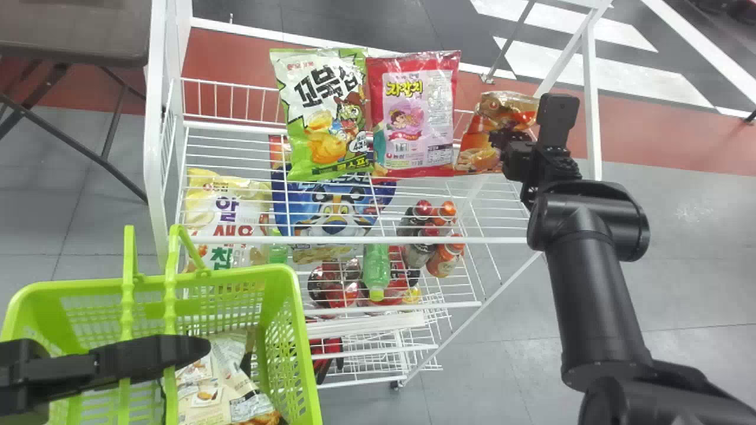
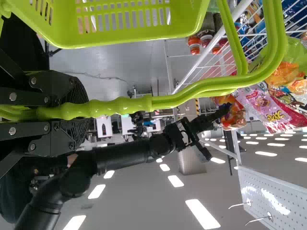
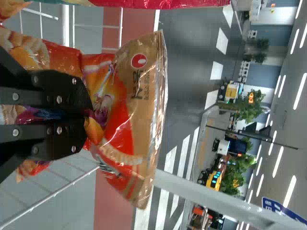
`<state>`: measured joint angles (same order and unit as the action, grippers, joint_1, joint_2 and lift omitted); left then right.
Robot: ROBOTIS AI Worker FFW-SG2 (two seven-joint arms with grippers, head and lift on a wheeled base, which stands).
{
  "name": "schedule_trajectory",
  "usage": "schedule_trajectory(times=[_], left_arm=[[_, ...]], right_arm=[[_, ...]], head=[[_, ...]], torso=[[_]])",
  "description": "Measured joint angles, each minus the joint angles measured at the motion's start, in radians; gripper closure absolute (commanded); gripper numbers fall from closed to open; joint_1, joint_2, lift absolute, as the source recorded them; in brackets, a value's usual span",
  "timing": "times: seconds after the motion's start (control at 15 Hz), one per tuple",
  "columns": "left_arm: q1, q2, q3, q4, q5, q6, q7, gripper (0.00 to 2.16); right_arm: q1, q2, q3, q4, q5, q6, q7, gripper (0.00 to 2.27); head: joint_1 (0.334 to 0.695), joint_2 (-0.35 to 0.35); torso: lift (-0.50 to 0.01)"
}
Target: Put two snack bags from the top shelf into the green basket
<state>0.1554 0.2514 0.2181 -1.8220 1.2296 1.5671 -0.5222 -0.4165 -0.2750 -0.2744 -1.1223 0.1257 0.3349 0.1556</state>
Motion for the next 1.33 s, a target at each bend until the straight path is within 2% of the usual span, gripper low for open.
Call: schedule_trajectory(times=[0.27,0.53,0.93,1.33], left_arm=[[0.001,0.002,0.001,0.0,0.001,0.0,0.002,2.14],[0.001,0.003,0.005,0.0,0.001,0.0,0.001,2.14],[0.003,0.003,0.009,-0.002,0.003,0.0,-0.001,2.14],[0.009,0.003,0.014,-0.002,0.004,0.0,-0.001,2.14]], right_arm=[[0.093,0.009,-0.016,-0.218,-0.025,0.127,-0.001,2.24],[0.14,0.023,-0.011,-0.321,-0.013,0.174,-0.013,2.24],[0.209,0.049,0.01,-0.586,-0.032,0.505,0.013,2.24],[0.328,0.082,0.067,-0.909,-0.141,0.788,0.038,2.24]], head=[[0.695,-0.35],[0.695,-0.35],[0.695,-0.35],[0.695,-0.35]], torso=[[-0.001],[-0.001],[-0.001],[-0.001]])
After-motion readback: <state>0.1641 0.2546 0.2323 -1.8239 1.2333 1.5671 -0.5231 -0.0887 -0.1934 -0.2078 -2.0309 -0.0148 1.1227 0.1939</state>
